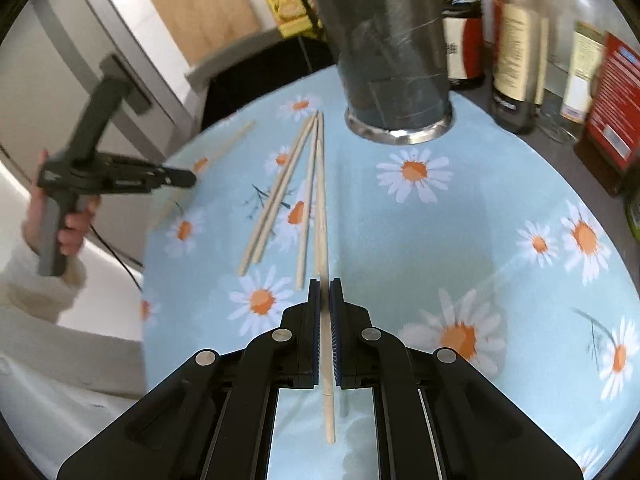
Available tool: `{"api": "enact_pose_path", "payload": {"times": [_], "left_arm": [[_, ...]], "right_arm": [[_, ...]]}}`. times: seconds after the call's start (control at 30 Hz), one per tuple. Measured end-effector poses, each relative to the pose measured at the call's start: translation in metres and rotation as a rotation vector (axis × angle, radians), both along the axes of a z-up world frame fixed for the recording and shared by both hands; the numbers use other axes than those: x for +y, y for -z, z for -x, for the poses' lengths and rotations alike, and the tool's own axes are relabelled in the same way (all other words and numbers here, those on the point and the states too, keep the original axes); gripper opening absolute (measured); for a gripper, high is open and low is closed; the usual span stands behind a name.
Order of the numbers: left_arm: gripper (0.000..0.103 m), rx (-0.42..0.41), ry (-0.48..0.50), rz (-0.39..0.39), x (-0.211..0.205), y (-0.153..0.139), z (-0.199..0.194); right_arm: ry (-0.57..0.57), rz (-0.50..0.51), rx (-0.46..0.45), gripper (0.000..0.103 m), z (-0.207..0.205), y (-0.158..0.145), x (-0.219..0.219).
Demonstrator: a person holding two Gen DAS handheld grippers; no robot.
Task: Organize utensils
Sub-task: 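Close the right tool on one chopstick while the left tool grasps another, then lift both held chopsticks up and over the dark holder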
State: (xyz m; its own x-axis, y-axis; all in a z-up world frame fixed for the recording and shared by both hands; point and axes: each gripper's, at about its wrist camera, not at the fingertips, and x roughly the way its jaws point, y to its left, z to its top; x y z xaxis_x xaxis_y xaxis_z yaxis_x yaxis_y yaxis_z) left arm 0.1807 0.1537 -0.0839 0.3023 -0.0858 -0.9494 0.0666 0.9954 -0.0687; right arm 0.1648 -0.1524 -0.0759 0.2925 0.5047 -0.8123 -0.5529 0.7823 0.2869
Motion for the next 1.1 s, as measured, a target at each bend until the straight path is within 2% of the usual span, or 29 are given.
{"api": "enact_pose_path", "payload": {"times": [0.1, 0.23, 0.3, 0.43, 0.57, 0.7, 0.77, 0.83, 0.97, 1.1], "left_arm": [[0.005, -0.035, 0.025, -0.023, 0.005, -0.014, 0.0], [0.005, -0.066, 0.039, 0.001, 0.009, -0.03, -0.009], [0.005, -0.099, 0.057, -0.025, 0.007, -0.04, -0.014], [0.005, -0.15, 0.091, -0.004, 0.005, -0.056, -0.026], [0.005, -0.19, 0.113, -0.028, 0.002, -0.066, -0.042], [0.005, -0.23, 0.142, 0.032, 0.006, -0.076, -0.055], [0.005, -0.27, 0.161, 0.089, 0.008, -0.083, -0.062], [0.005, -0.325, 0.197, 0.182, 0.012, -0.093, -0.066], [0.005, -0.478, 0.288, 0.24, 0.012, -0.109, -0.066], [0.005, -0.571, 0.343, 0.39, 0.018, -0.127, -0.071]], "right_arm": [[0.048, -0.067, -0.02, 0.005, 0.008, -0.013, -0.015], [0.112, -0.153, -0.058, 0.005, 0.015, -0.029, -0.026], [0.138, -0.172, -0.088, 0.005, 0.018, -0.039, -0.027], [0.17, -0.222, -0.168, 0.005, 0.02, -0.06, -0.023], [0.215, -0.272, -0.248, 0.005, 0.015, -0.083, -0.017], [0.245, -0.338, -0.329, 0.005, 0.012, -0.105, -0.01], [0.259, -0.369, -0.369, 0.005, 0.01, -0.113, -0.007], [0.277, -0.403, -0.4, 0.005, 0.006, -0.119, -0.003], [0.319, -0.465, -0.472, 0.005, -0.004, -0.124, 0.005], [0.352, -0.526, -0.514, 0.005, -0.015, -0.124, 0.006]]}}
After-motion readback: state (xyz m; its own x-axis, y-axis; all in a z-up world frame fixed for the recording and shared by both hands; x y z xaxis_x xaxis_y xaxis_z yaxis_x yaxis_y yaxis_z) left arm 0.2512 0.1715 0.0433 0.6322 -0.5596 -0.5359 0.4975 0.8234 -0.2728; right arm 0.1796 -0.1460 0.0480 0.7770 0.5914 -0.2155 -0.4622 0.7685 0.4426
